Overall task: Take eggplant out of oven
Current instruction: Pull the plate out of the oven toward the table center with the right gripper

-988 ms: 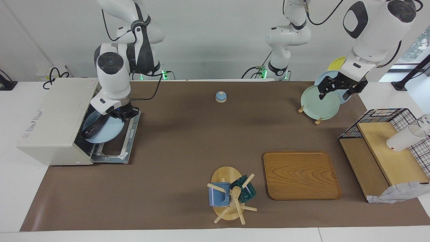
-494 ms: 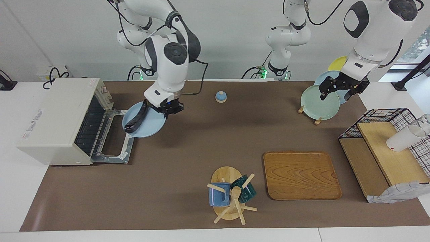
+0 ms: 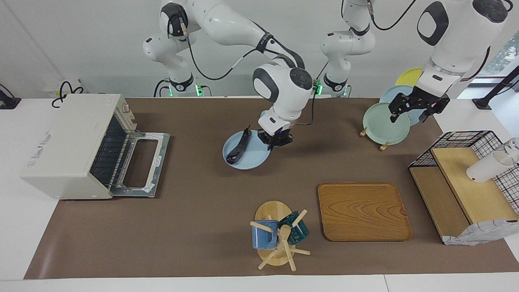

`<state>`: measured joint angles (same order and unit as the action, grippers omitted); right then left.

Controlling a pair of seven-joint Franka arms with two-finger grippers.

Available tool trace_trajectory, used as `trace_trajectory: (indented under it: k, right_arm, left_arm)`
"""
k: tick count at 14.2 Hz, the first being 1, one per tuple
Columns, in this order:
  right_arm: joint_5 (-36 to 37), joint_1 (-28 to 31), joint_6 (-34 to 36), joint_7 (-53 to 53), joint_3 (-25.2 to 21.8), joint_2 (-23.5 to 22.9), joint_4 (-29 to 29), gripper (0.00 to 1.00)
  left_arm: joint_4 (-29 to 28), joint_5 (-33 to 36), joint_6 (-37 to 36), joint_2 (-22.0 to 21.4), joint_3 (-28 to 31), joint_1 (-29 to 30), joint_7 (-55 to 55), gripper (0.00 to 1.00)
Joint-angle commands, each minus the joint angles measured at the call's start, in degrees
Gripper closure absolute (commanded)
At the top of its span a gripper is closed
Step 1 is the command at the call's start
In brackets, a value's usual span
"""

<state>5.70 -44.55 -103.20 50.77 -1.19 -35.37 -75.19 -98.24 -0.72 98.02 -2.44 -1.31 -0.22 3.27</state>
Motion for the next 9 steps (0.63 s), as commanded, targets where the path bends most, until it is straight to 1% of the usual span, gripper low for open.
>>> trace_trajectory:
  k: [1,3,4,7,8,9]
  right_arm:
    - [-1.0,0.7,-3.0,2.9,1.3,-3.3,2.6,1.0]
    - [-1.1,0.3,-3.5,3.4,1.3,-4.4,2.6,1.0]
    - [-1.2,0.3,-4.9,3.4,1.3,-4.8,2.5,1.0]
    - [-2.5,0.6,-12.4,3.5,1.3,-4.9,1.1,1.0]
    - [-2.9,0.6,-13.7,3.6,1.3,-4.8,0.6,0.94]
    - [-3.0,0.8,-14.0,3.8,1.3,-4.9,0.7,0.79]
  left_arm:
    - [-1.3,1.2,2.2,-0.5,-0.3,1.1,0.0,0.0]
    - [-1.3,1.2,2.4,-0.5,-0.3,1.1,0.0,0.0]
    - [-1.3,1.2,2.5,-0.5,-0.3,1.0,-0.1,0.0]
    - [-1.7,1.2,3.3,-0.5,-0.4,1.0,-0.3,0.0]
    - [-1.8,1.2,3.5,-0.5,-0.4,1.0,-0.4,0.0]
    - [-1.8,1.2,3.5,-0.5,-0.4,0.9,-0.3,0.0]
